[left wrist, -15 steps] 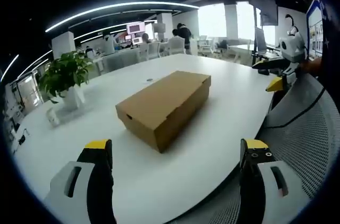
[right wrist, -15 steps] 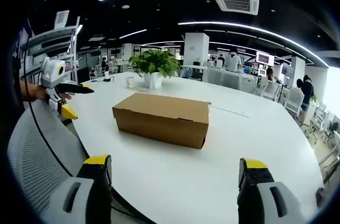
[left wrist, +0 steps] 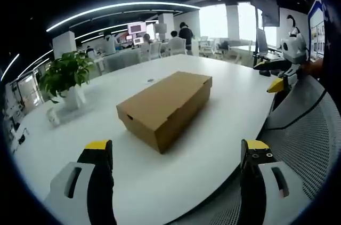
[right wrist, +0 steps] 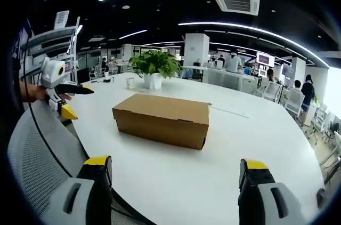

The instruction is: Operate the shoe box by opening the lid, removing the specified soft item, and placing it in the target area until the item is outside and the box remains undamaged.

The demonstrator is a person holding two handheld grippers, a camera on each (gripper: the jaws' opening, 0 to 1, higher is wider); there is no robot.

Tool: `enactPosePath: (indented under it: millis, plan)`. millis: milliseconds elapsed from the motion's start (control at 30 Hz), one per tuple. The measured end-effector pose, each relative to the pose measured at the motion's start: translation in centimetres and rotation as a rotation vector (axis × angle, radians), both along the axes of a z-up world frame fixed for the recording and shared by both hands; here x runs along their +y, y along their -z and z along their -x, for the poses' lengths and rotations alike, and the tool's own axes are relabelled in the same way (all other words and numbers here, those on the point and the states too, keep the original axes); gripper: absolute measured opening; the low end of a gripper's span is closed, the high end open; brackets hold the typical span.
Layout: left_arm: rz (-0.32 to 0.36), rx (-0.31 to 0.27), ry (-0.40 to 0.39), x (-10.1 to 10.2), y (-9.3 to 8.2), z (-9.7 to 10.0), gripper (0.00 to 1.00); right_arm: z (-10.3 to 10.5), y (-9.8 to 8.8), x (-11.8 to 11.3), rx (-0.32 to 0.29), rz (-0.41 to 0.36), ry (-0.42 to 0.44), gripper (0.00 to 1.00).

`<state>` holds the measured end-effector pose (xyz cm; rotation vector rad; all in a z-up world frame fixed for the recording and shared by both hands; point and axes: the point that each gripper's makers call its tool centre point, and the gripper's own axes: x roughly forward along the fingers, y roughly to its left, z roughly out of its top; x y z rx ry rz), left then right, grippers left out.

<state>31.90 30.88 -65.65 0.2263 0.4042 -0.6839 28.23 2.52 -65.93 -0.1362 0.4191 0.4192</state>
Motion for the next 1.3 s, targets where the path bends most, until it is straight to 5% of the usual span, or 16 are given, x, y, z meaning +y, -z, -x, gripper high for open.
enactPosePath:
  millis: [1300]
  plan:
    - [-0.018,0.015,-0.014,0.35,0.08,-0.02,0.99,0.14,0.06,-0.26,0.020,0.007,0.009,0.99]
